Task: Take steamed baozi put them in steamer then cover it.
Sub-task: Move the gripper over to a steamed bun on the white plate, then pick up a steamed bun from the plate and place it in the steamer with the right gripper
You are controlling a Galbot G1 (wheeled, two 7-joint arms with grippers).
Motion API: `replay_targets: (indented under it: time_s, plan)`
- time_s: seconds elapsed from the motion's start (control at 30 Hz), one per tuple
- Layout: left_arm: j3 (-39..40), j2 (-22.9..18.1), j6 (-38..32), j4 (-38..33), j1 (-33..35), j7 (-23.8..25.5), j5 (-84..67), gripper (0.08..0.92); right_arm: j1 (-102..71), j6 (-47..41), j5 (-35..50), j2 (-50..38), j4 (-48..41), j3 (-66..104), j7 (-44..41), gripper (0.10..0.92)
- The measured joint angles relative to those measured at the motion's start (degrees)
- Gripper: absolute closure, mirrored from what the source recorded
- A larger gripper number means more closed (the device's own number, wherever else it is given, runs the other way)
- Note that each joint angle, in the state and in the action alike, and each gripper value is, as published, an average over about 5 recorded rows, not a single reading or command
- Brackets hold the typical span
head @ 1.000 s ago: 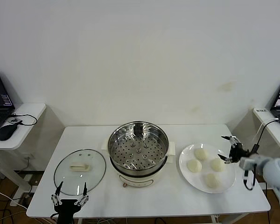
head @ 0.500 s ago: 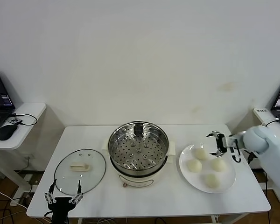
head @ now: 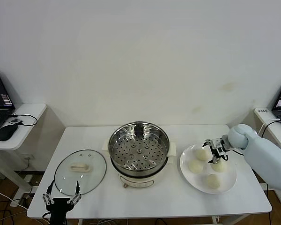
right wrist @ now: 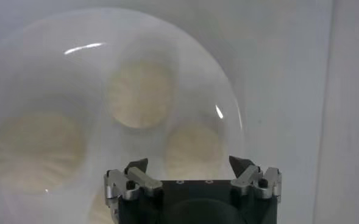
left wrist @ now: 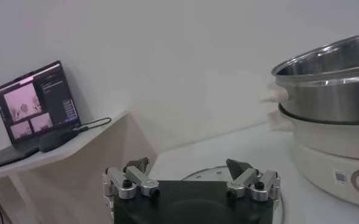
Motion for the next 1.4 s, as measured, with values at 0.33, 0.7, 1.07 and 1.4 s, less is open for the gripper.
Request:
replay_targets:
  time_s: [0.33, 0.7, 1.07, 1.4]
  plan:
    - [-0.6, 0.1, -0.1, 0.2, -0.3, -0.1, 0.0, 0.177, 1.4, -0.2, -1.5, 3.4, -4.8, -1.7, -0.7, 0.275]
    - [-1.0, 0.1, -0.1, 0.3, -0.6, -0.2, 0.0, 0.177, 2.8, -0.4, -1.3, 4.1, -6.2, -3.1, -1.7, 0.439]
    - [-0.6, 0.3, -0.2, 0.4, -0.9, -0.2, 0.0, 0.177, 8.6, -1.4, 4.8, -0.4, -0.9, -7.7, -3.5, 0.437]
    - [0.0, 1.0, -0.4, 0.8, -1.5, -0.4, -0.4, 0.177, 21.9, -2.6, 14.5, -2.4, 5.0, -15.7, -3.9, 0.427]
